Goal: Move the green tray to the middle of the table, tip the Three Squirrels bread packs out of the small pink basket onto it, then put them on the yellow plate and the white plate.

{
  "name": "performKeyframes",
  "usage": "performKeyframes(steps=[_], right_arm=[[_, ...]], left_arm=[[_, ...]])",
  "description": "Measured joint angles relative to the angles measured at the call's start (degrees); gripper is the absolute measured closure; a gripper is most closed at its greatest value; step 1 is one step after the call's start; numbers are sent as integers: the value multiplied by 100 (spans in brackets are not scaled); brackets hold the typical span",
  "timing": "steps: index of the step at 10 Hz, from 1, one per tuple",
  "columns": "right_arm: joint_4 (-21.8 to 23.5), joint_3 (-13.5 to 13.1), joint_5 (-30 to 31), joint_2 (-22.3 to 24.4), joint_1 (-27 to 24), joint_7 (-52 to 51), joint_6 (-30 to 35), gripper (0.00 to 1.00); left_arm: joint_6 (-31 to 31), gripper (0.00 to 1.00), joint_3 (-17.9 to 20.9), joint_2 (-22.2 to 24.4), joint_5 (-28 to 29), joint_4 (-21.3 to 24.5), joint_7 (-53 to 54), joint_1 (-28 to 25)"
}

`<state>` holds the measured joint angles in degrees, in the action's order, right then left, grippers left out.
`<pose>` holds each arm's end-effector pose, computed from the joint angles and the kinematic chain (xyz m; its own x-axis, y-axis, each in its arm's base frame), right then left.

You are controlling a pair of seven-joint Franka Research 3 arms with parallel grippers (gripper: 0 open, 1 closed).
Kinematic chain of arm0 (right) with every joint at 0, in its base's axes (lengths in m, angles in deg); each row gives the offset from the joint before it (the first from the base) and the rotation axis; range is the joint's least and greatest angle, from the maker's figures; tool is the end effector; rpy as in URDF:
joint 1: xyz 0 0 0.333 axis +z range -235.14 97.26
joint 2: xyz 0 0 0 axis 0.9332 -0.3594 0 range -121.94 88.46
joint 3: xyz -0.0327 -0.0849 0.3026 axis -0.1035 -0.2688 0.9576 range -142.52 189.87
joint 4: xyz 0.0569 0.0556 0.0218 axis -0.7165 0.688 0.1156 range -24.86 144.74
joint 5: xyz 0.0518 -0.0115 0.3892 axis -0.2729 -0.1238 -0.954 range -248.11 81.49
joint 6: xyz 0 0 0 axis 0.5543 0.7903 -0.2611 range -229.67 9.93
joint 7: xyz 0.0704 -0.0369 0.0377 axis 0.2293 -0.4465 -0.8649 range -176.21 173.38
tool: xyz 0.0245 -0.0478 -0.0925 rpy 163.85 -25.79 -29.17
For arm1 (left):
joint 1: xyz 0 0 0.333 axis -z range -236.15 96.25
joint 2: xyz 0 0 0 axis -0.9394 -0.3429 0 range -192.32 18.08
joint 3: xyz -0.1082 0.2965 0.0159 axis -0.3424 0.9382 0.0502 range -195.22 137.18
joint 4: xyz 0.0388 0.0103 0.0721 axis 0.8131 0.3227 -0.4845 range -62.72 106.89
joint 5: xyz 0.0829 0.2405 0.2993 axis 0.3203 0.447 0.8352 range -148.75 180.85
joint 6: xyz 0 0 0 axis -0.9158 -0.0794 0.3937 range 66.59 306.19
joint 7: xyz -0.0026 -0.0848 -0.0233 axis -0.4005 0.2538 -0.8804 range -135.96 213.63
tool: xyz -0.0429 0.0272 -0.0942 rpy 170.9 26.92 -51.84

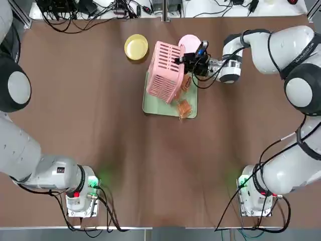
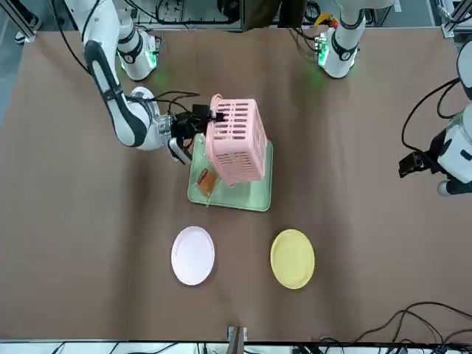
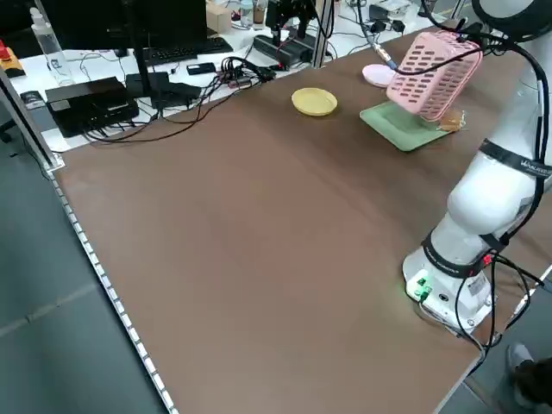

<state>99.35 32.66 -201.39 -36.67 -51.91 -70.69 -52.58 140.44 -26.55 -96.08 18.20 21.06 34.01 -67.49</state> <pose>0.4358 0.3197 0.2665 0.9970 -0.0039 0.0772 0.0746 0.3126 -0.9469 0.6103 0.0019 0.5433 0.9970 0.0780 -0.0030 0.0778 -0.9960 -0.0440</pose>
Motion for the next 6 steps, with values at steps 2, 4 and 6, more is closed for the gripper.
performKeyframes(steps=[2,4,6], right_arm=[[-191,-3,-114,-233,44,-111,169,93],[-434,-3,-294,-549,152,-333,413,93],[-683,-9,-322,-780,199,-410,433,93]], left_arm=[[0,0,-5,0,0,0,0,9],[0,0,-7,0,0,0,0,37],[2,0,-9,-1,0,0,0,41]])
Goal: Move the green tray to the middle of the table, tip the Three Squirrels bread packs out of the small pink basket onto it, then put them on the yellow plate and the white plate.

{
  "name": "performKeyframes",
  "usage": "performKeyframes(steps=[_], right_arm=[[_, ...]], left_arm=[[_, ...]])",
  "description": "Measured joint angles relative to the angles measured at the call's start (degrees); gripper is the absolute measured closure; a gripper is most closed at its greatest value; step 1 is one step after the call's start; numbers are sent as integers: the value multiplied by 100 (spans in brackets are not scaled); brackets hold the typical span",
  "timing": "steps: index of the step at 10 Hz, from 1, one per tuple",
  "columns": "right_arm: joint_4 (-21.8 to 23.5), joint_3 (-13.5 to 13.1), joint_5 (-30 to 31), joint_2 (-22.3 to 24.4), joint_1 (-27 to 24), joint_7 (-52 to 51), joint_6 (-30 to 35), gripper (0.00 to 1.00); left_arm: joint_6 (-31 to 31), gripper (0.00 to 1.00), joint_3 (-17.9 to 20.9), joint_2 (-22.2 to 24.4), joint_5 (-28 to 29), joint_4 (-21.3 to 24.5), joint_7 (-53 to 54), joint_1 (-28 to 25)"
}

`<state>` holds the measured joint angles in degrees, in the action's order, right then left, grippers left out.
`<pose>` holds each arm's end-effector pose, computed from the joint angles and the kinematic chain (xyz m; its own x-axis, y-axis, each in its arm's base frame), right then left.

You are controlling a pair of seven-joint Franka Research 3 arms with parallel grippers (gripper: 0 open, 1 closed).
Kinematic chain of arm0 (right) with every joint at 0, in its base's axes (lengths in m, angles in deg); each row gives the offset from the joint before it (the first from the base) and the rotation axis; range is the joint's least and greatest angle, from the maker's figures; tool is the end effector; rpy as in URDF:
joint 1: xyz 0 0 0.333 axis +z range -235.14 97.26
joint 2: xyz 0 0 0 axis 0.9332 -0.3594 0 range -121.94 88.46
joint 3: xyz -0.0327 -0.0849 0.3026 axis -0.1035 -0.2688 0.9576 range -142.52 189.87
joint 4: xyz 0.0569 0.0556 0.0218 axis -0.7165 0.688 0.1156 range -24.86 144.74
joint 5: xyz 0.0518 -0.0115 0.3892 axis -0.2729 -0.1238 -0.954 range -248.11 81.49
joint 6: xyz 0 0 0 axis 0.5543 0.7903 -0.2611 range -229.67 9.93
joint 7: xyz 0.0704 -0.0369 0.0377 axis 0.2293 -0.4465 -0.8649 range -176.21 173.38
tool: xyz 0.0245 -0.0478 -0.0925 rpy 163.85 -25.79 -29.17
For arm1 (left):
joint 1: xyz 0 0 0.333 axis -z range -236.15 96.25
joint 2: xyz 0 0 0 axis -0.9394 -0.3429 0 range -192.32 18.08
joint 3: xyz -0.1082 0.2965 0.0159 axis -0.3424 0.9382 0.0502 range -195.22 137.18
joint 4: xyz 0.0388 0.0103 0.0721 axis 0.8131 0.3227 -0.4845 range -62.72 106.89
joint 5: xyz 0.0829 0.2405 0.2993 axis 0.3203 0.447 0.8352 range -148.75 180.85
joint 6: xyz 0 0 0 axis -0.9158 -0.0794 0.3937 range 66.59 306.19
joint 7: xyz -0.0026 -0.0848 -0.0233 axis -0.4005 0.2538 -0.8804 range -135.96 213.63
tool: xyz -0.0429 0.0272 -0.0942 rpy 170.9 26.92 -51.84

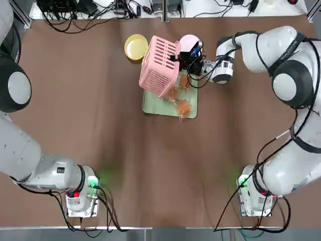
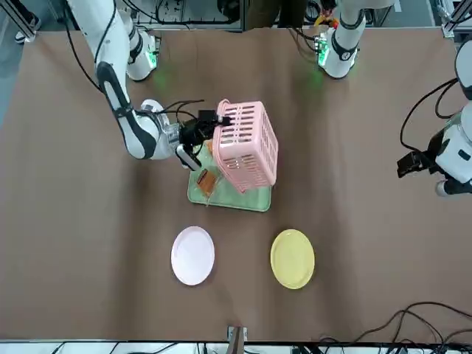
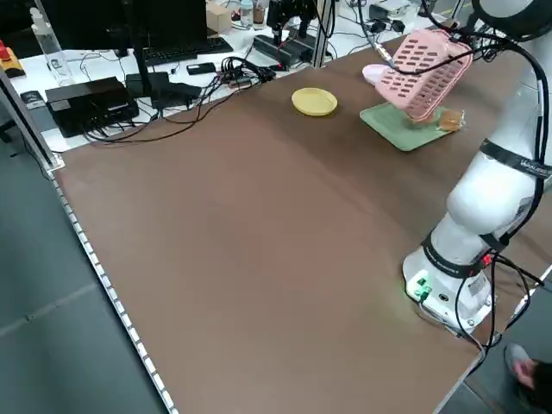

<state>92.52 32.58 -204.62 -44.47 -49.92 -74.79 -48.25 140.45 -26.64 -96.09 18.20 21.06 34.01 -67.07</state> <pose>0.4546 0.3495 0.2474 0.9929 -0.0335 0.1145 0.1182 0.4065 -0.9060 0.6104 -0.0035 0.5432 0.9976 0.0691 -0.0031 0.0689 -0.9967 -0.0437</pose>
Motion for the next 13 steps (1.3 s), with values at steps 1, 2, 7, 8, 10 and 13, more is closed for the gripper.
performKeyframes(steps=[1,2,7,8,10,13], right_arm=[[-94,-11,-39,-123,22,-32,84,93],[-167,-28,-191,-263,68,-50,325,93],[-768,-63,-411,-407,224,400,272,93],[-934,-71,-413,-317,222,686,-73,93],[-1065,-100,-177,143,186,1307,-1068,93],[-998,-86,1140,998,-386,2343,-1947,93]], left_arm=[[4,0,-1,-3,0,0,0,2],[16,0,-3,-14,0,0,0,7],[63,0,-89,-318,0,-13,0,21],[81,0,-98,-447,0,-16,0,22],[126,0,-228,-600,-2,-29,0,24],[273,0,-475,-781,-3,-17,4,28]])
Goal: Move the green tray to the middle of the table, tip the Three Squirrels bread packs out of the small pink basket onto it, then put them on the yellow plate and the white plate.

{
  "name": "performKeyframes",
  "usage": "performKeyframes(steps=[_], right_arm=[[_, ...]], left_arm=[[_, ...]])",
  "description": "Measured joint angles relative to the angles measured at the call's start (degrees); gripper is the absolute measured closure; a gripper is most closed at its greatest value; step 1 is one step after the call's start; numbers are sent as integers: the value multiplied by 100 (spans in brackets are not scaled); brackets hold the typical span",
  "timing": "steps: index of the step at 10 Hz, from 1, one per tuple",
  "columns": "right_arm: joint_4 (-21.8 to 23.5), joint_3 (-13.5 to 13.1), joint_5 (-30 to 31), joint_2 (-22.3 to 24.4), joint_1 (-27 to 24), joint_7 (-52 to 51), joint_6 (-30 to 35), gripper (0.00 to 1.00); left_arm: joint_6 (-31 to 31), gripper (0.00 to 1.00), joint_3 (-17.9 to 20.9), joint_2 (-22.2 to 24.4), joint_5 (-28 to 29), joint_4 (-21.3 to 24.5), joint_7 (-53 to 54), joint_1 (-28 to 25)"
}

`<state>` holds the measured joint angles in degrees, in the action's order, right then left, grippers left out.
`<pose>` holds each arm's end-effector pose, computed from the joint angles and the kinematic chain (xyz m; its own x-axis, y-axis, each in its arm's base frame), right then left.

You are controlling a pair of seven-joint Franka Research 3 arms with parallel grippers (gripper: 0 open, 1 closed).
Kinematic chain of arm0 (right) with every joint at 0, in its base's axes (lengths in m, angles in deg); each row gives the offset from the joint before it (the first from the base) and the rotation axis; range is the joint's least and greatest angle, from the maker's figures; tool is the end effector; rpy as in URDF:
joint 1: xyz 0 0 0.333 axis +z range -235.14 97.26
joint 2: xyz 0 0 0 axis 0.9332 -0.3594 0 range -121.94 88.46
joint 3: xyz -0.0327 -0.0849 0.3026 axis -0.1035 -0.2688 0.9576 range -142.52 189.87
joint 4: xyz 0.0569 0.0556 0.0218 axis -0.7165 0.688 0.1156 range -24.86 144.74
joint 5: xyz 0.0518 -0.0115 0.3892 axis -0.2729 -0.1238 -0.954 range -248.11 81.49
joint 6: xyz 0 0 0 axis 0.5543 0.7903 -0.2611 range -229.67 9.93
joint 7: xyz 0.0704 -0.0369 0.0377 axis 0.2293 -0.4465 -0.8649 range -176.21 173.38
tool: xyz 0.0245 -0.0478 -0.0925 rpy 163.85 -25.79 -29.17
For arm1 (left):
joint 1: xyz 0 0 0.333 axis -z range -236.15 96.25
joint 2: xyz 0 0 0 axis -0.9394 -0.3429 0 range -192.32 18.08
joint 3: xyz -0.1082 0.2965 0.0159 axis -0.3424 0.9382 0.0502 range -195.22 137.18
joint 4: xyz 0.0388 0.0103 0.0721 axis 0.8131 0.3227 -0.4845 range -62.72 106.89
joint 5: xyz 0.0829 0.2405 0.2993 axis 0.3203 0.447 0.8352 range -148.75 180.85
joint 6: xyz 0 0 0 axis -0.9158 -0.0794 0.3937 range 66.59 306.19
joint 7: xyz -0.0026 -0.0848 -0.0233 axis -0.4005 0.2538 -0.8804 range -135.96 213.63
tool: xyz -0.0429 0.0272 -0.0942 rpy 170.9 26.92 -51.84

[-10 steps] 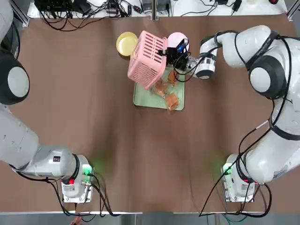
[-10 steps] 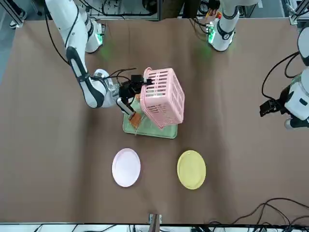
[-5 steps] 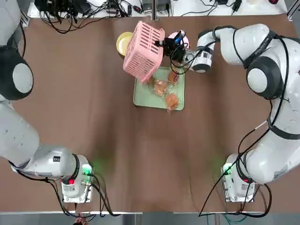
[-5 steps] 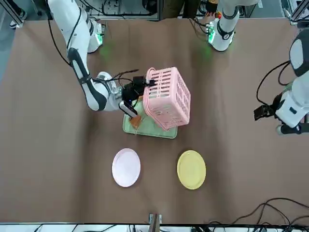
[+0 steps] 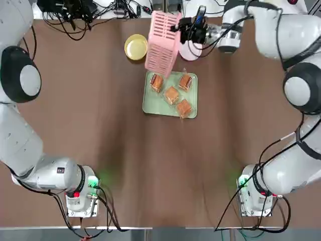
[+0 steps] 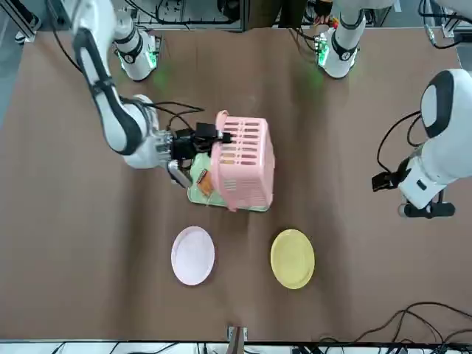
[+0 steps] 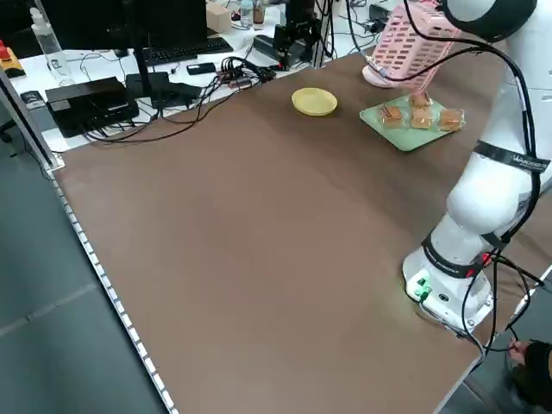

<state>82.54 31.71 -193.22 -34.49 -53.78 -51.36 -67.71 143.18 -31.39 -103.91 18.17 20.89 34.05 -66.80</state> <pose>0.5383 0.3113 0.3676 0.9977 -0.0125 0.0670 0.0681 0.1384 -0.9880 0.6369 -0.0556 0.4632 0.9958 -0.0192 -0.0900 -0.0221 -0.9993 -0.0309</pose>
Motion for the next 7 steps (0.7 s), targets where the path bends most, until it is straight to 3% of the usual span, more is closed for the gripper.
performKeyframes(steps=[3,7], right_arm=[[305,66,1171,704,-613,624,-289,93],[549,57,3653,1566,-1444,2057,-396,93]], left_arm=[[287,0,-637,-159,-8,435,-14,-14],[439,0,-1592,-124,-89,1026,-972,1]])
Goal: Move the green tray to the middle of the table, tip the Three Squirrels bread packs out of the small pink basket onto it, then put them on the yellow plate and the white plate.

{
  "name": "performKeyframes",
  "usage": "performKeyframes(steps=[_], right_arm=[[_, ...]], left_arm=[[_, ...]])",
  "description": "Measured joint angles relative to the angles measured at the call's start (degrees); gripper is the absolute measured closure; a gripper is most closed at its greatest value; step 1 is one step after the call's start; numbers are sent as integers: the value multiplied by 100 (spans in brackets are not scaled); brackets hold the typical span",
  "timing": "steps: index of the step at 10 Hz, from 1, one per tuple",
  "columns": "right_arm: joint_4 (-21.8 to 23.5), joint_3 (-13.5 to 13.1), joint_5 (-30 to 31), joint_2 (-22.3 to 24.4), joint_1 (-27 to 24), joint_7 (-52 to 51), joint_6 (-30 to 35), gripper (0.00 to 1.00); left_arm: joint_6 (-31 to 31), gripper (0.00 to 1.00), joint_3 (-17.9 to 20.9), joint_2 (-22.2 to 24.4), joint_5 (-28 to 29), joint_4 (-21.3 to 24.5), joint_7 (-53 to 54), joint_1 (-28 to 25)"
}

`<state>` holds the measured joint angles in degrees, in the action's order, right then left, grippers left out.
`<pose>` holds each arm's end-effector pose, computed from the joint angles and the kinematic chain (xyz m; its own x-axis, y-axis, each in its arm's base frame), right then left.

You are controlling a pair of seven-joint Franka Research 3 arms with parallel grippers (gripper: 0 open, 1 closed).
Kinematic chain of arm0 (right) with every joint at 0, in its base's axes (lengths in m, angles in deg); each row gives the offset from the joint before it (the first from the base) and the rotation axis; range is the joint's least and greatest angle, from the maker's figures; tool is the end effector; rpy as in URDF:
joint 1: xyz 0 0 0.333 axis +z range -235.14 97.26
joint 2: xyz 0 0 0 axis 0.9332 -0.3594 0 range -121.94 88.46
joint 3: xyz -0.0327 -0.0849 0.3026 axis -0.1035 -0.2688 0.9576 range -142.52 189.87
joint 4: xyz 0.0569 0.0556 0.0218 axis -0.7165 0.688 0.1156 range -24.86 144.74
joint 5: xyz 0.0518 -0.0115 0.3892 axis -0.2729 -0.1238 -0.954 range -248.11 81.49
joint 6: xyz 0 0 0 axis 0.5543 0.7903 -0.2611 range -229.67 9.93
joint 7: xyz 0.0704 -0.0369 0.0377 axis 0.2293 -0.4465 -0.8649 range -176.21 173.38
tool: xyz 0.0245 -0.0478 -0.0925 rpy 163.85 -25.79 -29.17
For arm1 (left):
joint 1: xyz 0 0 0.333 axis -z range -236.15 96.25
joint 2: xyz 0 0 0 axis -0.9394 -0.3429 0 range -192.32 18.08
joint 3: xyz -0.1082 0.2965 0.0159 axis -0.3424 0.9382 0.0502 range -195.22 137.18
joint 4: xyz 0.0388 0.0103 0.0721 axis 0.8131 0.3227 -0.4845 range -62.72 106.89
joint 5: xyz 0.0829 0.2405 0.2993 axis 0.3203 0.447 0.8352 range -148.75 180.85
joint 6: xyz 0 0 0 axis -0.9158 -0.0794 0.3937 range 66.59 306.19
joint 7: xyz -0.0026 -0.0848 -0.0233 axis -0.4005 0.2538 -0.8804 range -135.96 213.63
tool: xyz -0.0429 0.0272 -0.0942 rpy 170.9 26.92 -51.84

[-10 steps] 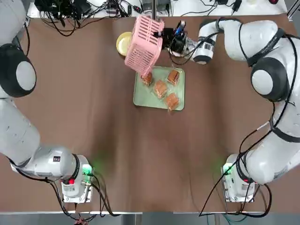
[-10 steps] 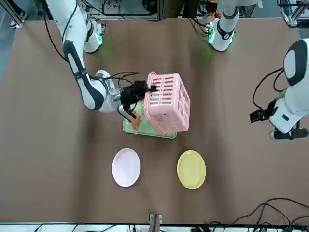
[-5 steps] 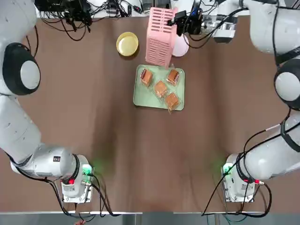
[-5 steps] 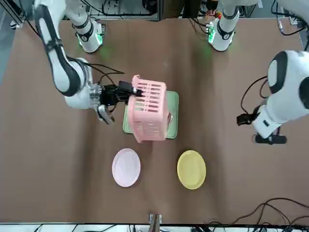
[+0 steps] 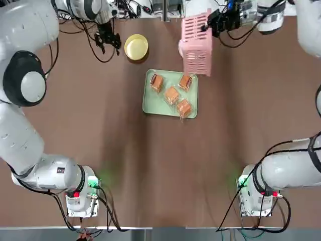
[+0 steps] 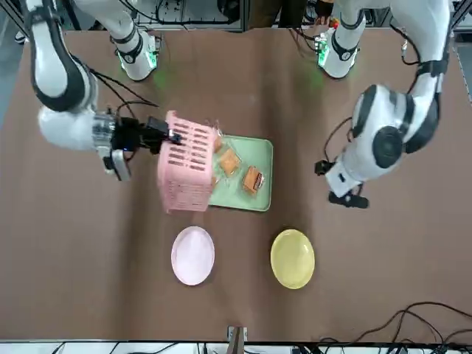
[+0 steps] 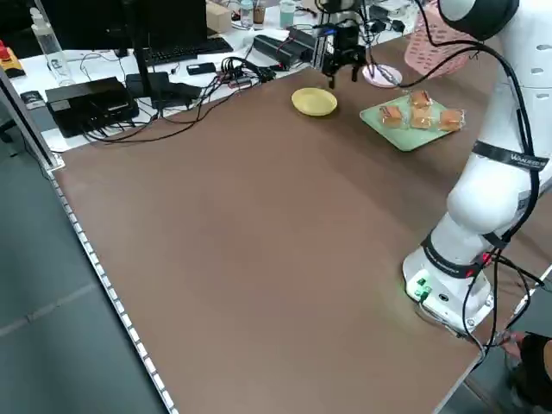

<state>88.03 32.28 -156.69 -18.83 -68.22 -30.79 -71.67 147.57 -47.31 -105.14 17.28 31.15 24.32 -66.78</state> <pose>0.5314 0.1613 0.4358 0.9979 0.0611 0.0231 0.0446 -0.3780 -0.9247 0.5781 -0.2105 0.3821 0.9694 -0.1239 -0.2120 -0.1212 -0.9923 0.0260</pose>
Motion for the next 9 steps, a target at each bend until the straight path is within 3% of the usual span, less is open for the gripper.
performKeyframes(steps=[1,3,5,9], right_arm=[[23,-75,609,94,-84,190,-24,93],[53,-547,1891,125,-118,306,-36,93],[90,-915,3212,125,-148,604,-28,93],[84,-907,5299,233,-104,2047,-31,93]], left_arm=[[41,0,-216,3,0,25,-103,5],[139,0,-516,13,247,49,-136,307],[816,0,-533,-45,485,145,-246,822],[2666,0,-523,-1142,875,239,-270,1180]])
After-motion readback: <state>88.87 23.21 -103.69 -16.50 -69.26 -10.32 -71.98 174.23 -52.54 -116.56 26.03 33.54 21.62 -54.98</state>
